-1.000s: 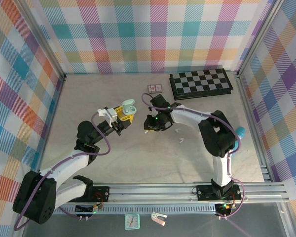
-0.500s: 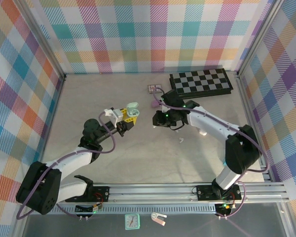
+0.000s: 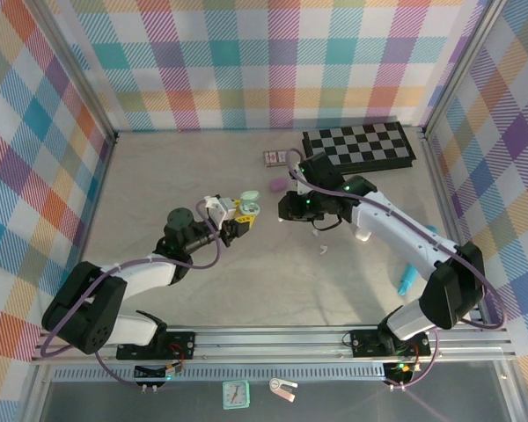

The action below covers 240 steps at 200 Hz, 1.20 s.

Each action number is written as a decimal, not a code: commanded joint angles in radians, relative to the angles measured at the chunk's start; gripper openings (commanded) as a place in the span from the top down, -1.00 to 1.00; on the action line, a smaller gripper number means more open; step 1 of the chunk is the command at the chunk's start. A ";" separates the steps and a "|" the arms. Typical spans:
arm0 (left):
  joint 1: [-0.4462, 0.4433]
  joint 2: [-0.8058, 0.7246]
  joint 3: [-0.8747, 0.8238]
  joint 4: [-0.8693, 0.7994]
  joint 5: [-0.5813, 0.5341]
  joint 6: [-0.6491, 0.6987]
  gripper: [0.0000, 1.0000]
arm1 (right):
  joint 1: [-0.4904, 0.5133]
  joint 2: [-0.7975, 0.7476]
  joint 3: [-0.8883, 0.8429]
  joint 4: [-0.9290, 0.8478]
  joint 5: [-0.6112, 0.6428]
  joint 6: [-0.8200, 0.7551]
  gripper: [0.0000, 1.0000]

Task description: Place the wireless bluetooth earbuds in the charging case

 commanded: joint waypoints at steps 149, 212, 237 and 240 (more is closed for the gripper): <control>-0.127 0.052 0.125 -0.092 0.056 0.070 0.34 | -0.003 0.033 0.100 -0.022 -0.048 -0.057 0.57; -0.127 0.051 0.122 -0.045 0.044 0.041 0.35 | -0.003 0.047 0.088 -0.028 -0.033 -0.065 0.57; -0.129 0.048 0.123 -0.041 0.040 0.039 0.35 | -0.004 0.051 0.082 -0.026 -0.032 -0.064 0.56; -0.128 0.047 0.122 -0.041 0.040 0.039 0.35 | -0.004 0.052 0.082 -0.027 -0.030 -0.064 0.56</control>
